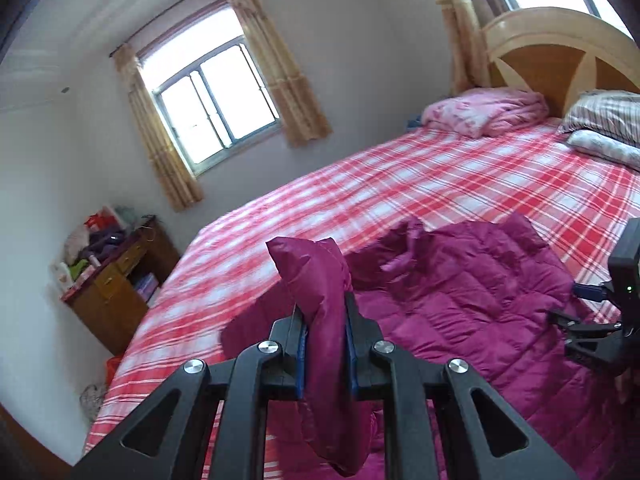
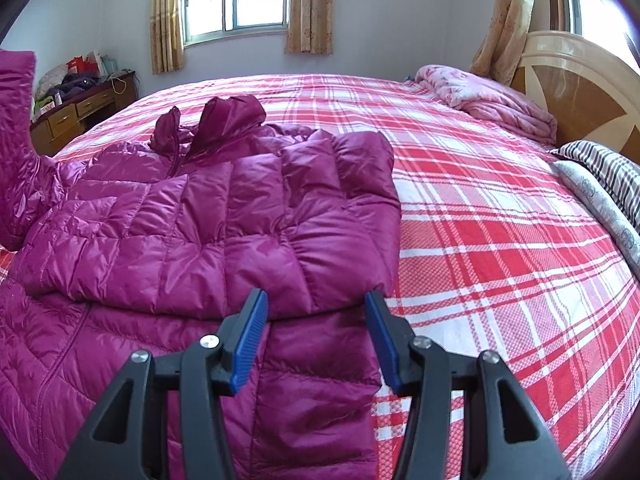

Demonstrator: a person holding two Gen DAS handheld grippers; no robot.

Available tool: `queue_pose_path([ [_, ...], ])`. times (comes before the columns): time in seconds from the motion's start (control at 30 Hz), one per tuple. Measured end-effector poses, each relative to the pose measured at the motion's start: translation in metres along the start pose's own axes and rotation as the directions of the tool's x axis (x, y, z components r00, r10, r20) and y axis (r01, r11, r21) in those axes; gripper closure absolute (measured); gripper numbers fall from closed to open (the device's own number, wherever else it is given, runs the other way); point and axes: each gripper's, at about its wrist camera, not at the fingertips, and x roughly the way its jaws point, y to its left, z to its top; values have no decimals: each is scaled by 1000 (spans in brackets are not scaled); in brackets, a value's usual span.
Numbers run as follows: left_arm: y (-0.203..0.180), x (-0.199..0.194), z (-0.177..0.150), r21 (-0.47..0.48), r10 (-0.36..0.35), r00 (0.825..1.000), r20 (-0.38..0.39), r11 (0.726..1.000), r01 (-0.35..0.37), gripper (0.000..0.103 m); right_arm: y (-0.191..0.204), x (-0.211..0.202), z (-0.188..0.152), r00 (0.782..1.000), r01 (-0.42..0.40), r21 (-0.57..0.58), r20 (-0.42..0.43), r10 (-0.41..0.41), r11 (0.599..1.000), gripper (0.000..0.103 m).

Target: Fold large clothes

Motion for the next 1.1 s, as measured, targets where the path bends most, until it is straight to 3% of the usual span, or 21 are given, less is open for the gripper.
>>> queue_pose_path([
  [0.3,-69,46,-8,23,-104,993,-59,994,105,88,2,4,-3,1000,18,-6,-20,-19,1000,48],
  [0.57,-96,68,-17,8,-148,985,-89,989,150,87,-1,7,-3,999,15,6,-37,-15,1000,46],
  [0.7,-97,67,-14,1,-155,983,-103,988,156,75,-3,9,-4,999,3,20,-46,-2,1000,44],
  [0.73,-94,63,-13,-2,-153,984,-89,988,154,63,-4,10,-3,999,0,24,-48,1,1000,43],
  [0.77,-90,58,-12,-3,-140,988,-69,990,140,42,-5,10,-3,999,-2,26,-51,3,1000,43],
  [0.83,-80,48,-10,-12,-107,994,-27,994,107,19,-5,11,-3,999,-5,29,-54,7,1000,42],
  [0.93,-62,42,-13,-27,-74,997,1,997,74,17,-5,11,-3,999,-6,30,-52,8,1000,42],
  [1.1,-14,59,-44,-60,27,997,-78,998,-32,17,-10,-10,-1,1000,-28,61,13,27,998,42],
])
